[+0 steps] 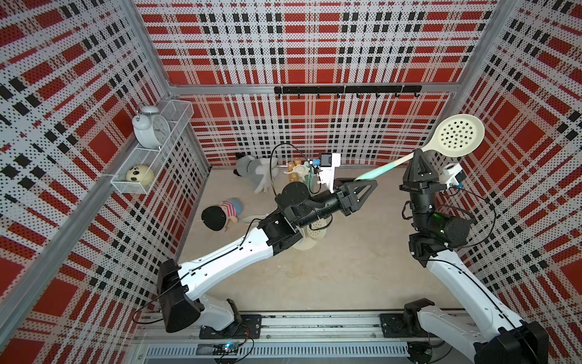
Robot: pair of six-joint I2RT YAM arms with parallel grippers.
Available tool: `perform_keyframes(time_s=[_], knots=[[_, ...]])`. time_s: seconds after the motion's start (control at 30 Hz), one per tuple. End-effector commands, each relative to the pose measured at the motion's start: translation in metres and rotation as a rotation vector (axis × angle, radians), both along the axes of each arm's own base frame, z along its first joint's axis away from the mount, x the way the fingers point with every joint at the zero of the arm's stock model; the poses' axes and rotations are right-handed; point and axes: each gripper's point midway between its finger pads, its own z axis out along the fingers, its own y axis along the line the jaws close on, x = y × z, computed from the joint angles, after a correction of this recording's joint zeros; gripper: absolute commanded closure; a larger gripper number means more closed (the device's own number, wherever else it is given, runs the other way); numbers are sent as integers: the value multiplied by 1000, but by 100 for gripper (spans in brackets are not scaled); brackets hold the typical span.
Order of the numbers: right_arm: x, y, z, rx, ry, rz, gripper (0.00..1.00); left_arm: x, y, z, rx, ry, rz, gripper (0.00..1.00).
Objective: Hang the skimmer on the kitchen utensil rack
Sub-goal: Pick up the skimmer from the center of the board.
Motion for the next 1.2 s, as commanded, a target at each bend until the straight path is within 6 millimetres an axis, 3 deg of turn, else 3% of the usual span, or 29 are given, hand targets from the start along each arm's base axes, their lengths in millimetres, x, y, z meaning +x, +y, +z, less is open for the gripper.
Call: perform_keyframes(time_s=[0.0,0.17,0.47,0.57,0.67,0.7,0.8,0.83,0.87,1.03,1.17], knots=[[-12,1,5,-2,-45,7,100,-5,14,21,-64,-39,5,49],[-15,1,7,1,-59,14,100,-1,18,17,-67,-30,18,44],[-14,3,4,-12,-51,12,100,0,21,16,-69,-29,27,81],[-14,4,1,-24,-48,2,100,3,25,15,-68,-31,42,99],[-15,4,-2,-40,-45,-8,100,6,30,14,-67,-31,58,100],[-15,5,-3,-48,-45,-14,89,7,32,13,-65,-34,60,100],[-18,4,-9,-84,-44,-54,21,13,41,15,-52,-42,82,100],[-18,3,-15,-101,-33,-71,4,16,43,14,-36,-42,95,100],[-15,3,-26,-129,-4,-98,0,19,47,15,-16,-45,115,100],[-12,-10,-85,-302,175,-285,0,34,64,23,127,-68,212,100],[-15,3,-94,-746,174,-469,0,42,72,24,261,-74,240,100]])
